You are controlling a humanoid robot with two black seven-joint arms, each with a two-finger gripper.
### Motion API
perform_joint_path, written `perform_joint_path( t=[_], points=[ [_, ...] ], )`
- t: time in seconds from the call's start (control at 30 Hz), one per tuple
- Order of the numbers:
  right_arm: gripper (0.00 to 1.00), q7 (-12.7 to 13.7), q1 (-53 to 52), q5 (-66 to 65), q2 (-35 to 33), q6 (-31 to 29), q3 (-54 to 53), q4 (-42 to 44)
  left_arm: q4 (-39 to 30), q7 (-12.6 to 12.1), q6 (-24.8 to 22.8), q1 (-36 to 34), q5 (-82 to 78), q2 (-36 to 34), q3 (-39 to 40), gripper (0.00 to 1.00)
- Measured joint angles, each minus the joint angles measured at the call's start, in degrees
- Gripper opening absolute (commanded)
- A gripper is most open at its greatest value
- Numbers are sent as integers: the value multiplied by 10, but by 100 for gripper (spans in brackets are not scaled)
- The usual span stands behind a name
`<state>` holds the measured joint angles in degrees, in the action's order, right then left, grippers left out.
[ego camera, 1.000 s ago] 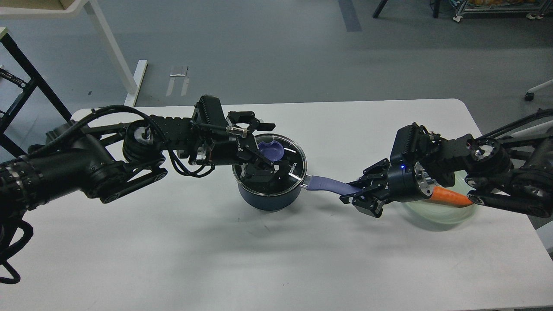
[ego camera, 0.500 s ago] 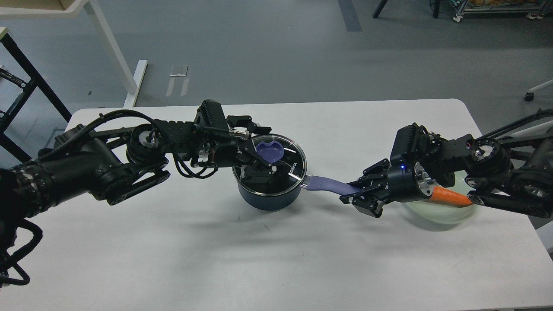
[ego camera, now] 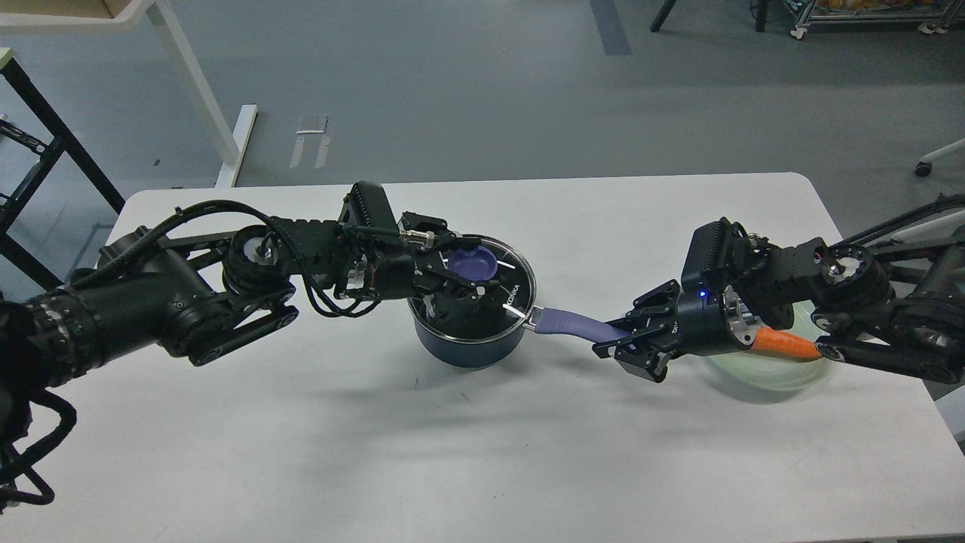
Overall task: Open pot lid
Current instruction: 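Grasp the lid knob with the left gripper and lift the lid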
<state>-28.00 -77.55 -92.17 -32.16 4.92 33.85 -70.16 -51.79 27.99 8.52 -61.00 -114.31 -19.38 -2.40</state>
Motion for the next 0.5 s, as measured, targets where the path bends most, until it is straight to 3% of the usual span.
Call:
perform_joint_path(
  t=[0.3,0.5],
  points=[
    [31,0,3,1,-2,1,0,1,-15,0,1,-17,14,-15,2,37],
    [31,0,7,1,-4,8,0,1,-26,0,2,-55,31,-82,2,38]
  ],
)
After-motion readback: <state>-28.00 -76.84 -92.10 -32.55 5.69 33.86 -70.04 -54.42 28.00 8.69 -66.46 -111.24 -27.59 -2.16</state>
